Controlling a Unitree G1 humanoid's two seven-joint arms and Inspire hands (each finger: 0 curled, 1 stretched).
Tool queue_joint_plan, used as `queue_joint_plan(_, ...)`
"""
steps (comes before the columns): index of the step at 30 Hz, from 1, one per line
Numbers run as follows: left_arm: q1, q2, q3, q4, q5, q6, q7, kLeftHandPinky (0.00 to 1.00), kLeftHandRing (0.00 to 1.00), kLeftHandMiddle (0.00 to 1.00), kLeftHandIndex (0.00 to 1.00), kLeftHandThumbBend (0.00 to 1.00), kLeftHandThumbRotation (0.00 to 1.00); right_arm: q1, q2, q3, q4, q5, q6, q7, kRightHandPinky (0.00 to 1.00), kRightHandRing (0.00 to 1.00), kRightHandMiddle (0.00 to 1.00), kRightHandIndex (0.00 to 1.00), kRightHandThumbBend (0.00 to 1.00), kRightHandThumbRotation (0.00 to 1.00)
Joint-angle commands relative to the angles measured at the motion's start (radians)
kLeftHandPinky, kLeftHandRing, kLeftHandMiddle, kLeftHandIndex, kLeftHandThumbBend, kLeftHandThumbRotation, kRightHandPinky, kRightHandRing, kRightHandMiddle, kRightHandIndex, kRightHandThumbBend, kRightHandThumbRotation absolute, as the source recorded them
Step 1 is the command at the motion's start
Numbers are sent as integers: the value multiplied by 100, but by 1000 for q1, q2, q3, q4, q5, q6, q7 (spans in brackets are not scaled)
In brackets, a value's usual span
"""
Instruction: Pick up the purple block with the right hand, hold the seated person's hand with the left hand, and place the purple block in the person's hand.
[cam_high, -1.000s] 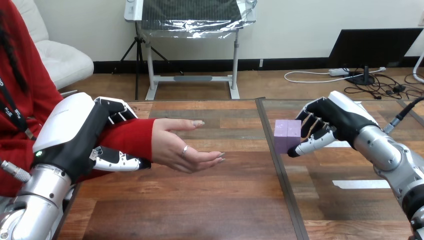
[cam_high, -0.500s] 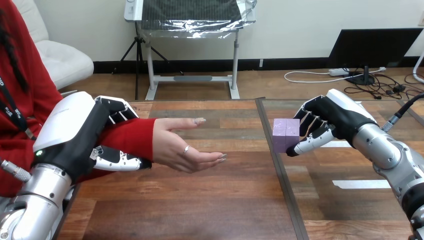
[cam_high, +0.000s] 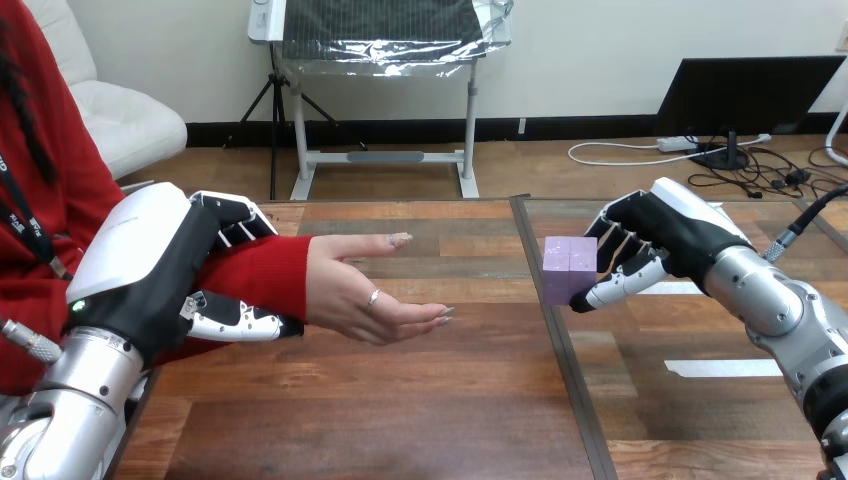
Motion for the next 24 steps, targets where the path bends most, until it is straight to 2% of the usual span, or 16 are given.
queue_joint_plan(1,-64,-9,23,-53,-14,-32,35,38,42,46,46,84,0,-53,-2,-38,-67,36,-51,5,43,45,48,48,81,0)
queue_joint_plan(8,-66,-15,17,-55,-11,-23,33,38,43,47,46,84,0,-40,-2,-43,-86,45,-106,10,41,44,46,46,82,0)
queue_joint_plan(13,-70,-18,13,-53,-7,-22,34,38,43,47,46,84,0,-33,1,-49,-104,52,-124,15,40,43,46,46,83,0)
queue_joint_plan(24,-81,-27,10,-40,-15,-41,34,37,42,46,46,85,0,-5,4,-57,-203,74,-142,52,38,42,45,45,82,0)
